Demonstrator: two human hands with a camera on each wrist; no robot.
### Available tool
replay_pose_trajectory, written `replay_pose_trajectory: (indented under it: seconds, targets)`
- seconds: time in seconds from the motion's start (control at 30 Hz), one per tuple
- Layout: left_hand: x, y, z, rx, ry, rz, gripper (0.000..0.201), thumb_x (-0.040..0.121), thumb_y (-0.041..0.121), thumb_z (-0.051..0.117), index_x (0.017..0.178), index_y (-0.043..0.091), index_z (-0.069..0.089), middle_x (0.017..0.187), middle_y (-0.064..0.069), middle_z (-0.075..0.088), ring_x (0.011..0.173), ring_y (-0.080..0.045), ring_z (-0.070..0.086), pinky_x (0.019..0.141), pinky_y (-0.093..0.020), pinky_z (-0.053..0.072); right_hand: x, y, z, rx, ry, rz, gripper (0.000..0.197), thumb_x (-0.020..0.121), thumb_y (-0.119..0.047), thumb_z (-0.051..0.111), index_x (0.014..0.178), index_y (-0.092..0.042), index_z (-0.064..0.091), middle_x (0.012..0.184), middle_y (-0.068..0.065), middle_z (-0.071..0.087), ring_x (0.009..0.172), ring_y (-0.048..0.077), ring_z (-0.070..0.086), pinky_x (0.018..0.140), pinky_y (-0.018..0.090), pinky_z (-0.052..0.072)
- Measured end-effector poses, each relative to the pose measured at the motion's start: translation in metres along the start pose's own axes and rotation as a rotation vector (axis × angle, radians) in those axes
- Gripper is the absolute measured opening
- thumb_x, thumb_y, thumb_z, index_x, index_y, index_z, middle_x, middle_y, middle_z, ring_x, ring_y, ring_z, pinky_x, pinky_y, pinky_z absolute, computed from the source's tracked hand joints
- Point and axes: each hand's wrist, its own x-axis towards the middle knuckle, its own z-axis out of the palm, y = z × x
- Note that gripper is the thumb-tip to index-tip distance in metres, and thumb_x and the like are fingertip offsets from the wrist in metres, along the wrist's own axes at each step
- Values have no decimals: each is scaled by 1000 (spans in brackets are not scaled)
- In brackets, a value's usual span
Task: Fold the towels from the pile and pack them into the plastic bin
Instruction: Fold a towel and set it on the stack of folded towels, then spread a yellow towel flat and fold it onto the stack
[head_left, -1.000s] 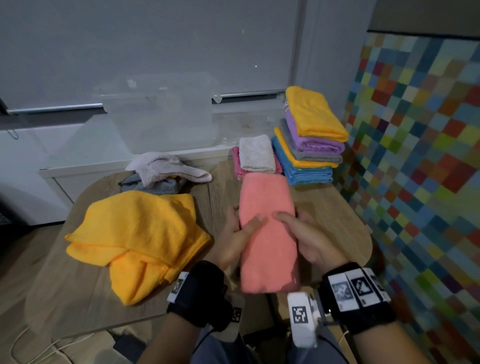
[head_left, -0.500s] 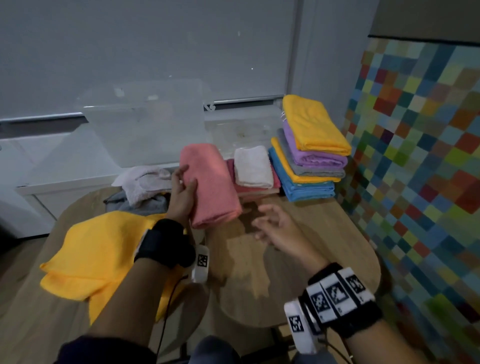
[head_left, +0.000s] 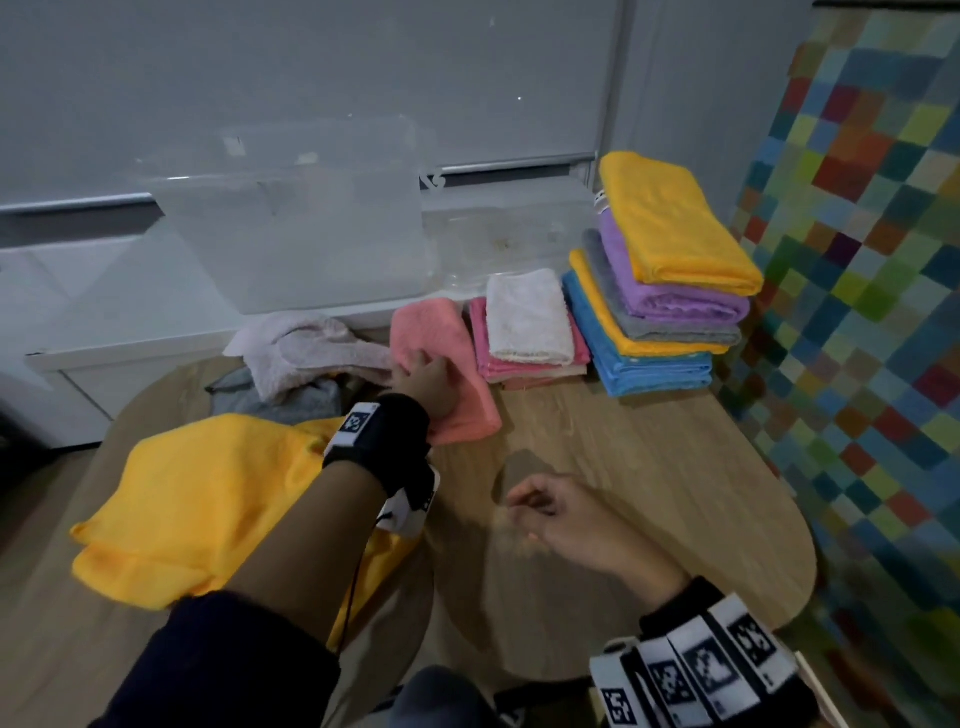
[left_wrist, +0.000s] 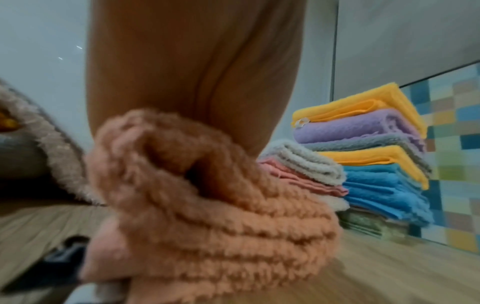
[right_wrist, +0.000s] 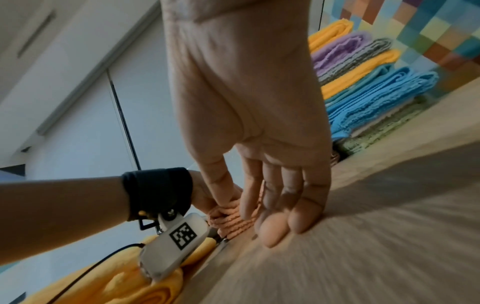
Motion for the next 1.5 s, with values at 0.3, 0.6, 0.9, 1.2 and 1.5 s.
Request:
replay_pose_trajectory:
  seconds: [0.3, 0.6, 0.9, 1.2, 1.5]
  targets:
    - [-27, -7, -25, -109, -72, 33, 50, 94, 31, 47, 140, 16, 33, 153, -16, 19, 140, -40, 17, 115, -51, 16, 8, -18, -5, -118, -26, 50, 18, 89, -17, 59, 76, -29, 57, 80, -3, 58, 71, 14, 55, 78, 35, 50]
    - [-127, -51, -35, -289, 244, 219, 29, 81, 25, 67, 103, 7, 68, 106, -12, 66, 99, -27, 59, 88, -33, 42, 0, -63, 22, -395, 110, -211, 16, 88, -9, 54, 84, -19, 66, 85, -4, 64, 81, 13, 59, 79, 33, 49]
    - [-225, -121, -10, -423, 440, 29, 24, 84, 0, 58, 103, 12, 67, 112, -11, 61, 107, -24, 54, 91, -29, 38, -15, -91, 116, -562, -111, -553, 32, 85, -10, 58, 117, -17, 61, 123, 1, 58, 115, 18, 51, 96, 34, 42]
    - [-262, -127, 17, -526, 466, 40, 36, 81, -7, 54, 115, 2, 59, 123, -12, 53, 119, -26, 48, 90, -13, 31, -10, -101, 155, -332, 81, -356, 15, 87, -30, 62, 95, -17, 60, 87, -1, 60, 83, 17, 57, 73, 33, 46]
    - [-269, -130, 14, -511, 690, 99, 25, 75, 31, 62, 99, 31, 56, 119, -3, 58, 119, -26, 49, 95, -34, 32, -41, -144, 115, 17, 240, -671, 10, 97, -10, 45, 101, -13, 54, 95, -2, 57, 89, 7, 54, 77, 19, 42]
